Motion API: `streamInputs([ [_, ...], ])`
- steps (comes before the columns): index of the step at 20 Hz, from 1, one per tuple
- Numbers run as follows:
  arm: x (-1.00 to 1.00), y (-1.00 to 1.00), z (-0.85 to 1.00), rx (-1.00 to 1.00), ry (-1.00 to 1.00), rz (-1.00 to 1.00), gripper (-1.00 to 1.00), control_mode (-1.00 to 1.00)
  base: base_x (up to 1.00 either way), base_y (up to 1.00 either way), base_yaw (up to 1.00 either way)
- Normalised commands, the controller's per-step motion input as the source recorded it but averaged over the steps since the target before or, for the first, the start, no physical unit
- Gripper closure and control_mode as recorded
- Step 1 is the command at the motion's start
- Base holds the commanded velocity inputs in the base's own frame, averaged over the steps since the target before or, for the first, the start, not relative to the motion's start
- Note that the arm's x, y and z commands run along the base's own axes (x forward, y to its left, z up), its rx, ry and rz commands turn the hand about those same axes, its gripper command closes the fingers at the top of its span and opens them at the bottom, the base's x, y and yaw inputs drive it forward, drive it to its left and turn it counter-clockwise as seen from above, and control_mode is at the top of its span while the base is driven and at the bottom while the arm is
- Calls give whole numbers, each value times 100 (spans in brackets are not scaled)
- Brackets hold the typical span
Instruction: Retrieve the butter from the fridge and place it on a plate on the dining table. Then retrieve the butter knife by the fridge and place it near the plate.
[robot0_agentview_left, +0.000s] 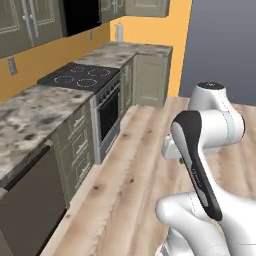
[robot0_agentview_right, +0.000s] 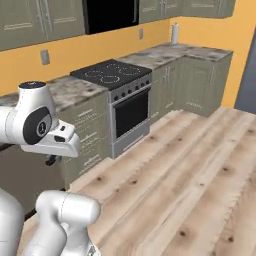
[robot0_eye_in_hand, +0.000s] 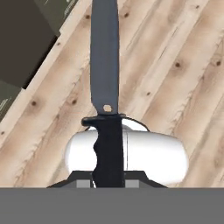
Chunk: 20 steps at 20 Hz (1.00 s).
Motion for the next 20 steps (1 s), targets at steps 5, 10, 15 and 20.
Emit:
streamInputs([
  [5, 0, 0, 0, 0, 0, 0, 100, 100, 76, -90, -49],
  [10, 0, 0, 0, 0, 0, 0, 100, 100, 100, -67, -43],
  [15, 0, 0, 0, 0, 0, 0, 100, 100, 100, -41, -49],
  [20, 0, 0, 0, 0, 0, 0, 100, 100, 100, -27, -49],
])
